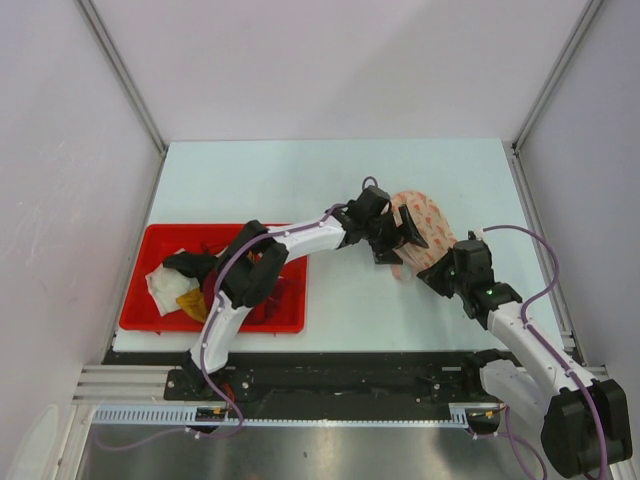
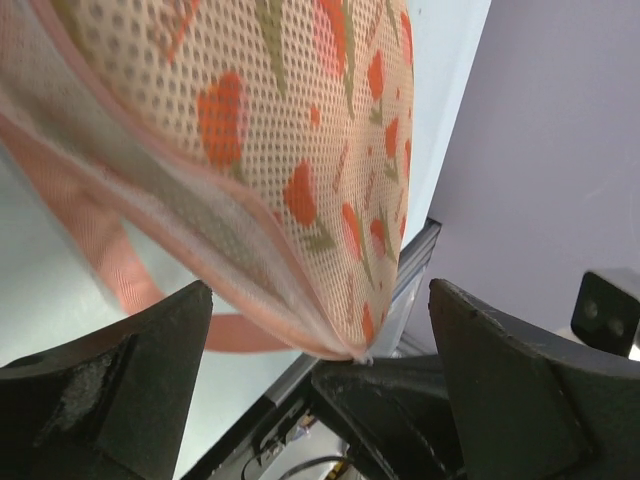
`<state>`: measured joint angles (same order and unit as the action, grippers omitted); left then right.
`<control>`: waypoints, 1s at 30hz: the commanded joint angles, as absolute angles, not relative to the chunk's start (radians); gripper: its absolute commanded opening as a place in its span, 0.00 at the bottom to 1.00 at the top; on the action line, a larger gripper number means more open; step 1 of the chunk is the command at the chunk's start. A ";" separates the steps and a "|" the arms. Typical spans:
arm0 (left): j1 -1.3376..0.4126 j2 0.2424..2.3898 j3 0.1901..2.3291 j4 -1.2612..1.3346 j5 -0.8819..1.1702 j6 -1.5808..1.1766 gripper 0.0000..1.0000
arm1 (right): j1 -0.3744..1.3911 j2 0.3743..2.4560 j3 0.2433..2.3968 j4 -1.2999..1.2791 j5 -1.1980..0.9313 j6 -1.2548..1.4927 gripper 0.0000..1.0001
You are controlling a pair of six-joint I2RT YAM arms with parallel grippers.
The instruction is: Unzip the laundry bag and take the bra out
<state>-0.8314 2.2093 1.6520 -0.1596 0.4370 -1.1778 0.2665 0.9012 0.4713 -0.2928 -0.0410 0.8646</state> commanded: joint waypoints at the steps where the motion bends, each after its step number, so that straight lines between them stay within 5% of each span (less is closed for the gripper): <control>1: -0.841 2.232 1.709 -0.161 0.407 -1.195 0.93 | 0.270 0.879 0.474 -0.262 -0.028 0.882 0.00; 6: -0.845 2.220 1.693 -0.140 0.379 -1.210 0.87 | 0.272 0.885 0.474 -0.239 -0.040 0.891 0.00; 10: -0.847 2.238 1.736 -0.160 0.357 -1.212 0.63 | 0.275 0.885 0.474 -0.235 -0.048 0.896 0.00; 13: -0.845 2.247 1.769 -0.187 0.351 -1.195 0.23 | 0.275 0.877 0.474 -0.242 -0.046 0.891 0.00; 14: -0.841 2.249 1.778 -0.196 0.350 -1.189 0.01 | 0.270 0.871 0.474 -0.251 -0.043 0.876 0.00; 30: -0.632 2.117 1.825 -0.340 0.425 -0.920 0.00 | -0.121 0.810 0.454 -0.371 -0.230 0.684 0.00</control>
<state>-0.7086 2.1880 1.7321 -0.2604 0.4362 -1.0580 -0.0586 0.8307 0.4713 -0.3340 -0.2070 0.7414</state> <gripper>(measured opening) 0.016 0.010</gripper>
